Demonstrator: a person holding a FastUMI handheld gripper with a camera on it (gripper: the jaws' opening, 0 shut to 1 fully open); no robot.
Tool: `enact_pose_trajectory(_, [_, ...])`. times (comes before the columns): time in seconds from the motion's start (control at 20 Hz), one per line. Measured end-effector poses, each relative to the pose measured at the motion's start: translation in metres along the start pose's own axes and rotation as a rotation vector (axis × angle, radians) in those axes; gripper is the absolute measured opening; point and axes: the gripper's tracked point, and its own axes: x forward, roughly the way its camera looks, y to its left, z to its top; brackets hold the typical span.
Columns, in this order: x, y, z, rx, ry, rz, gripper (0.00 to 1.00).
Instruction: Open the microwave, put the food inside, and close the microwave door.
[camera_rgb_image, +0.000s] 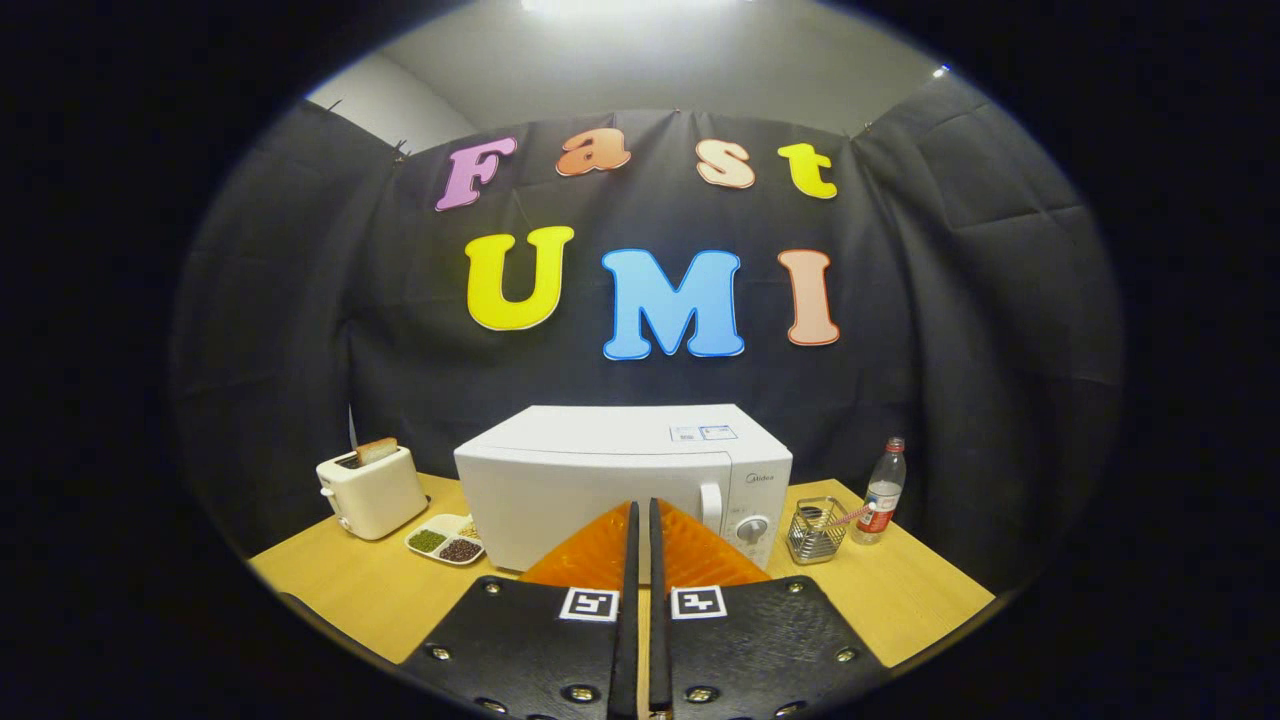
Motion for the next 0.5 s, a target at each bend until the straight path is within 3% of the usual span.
enact_pose_trajectory(0.1, [-0.019, 0.007, -0.003, 0.019, -0.005, 0.022, 0.19])
enact_pose_trajectory(0.25, [-0.041, -0.003, -0.009, 0.011, -0.021, -0.02, 0.89])
enact_pose_trajectory(0.35, [-0.053, -0.007, -0.006, 0.025, -0.041, -0.044, 1.0])
enact_pose_trajectory(0.5, [-0.064, -0.012, 0.004, 0.038, -0.064, -0.051, 1.0])
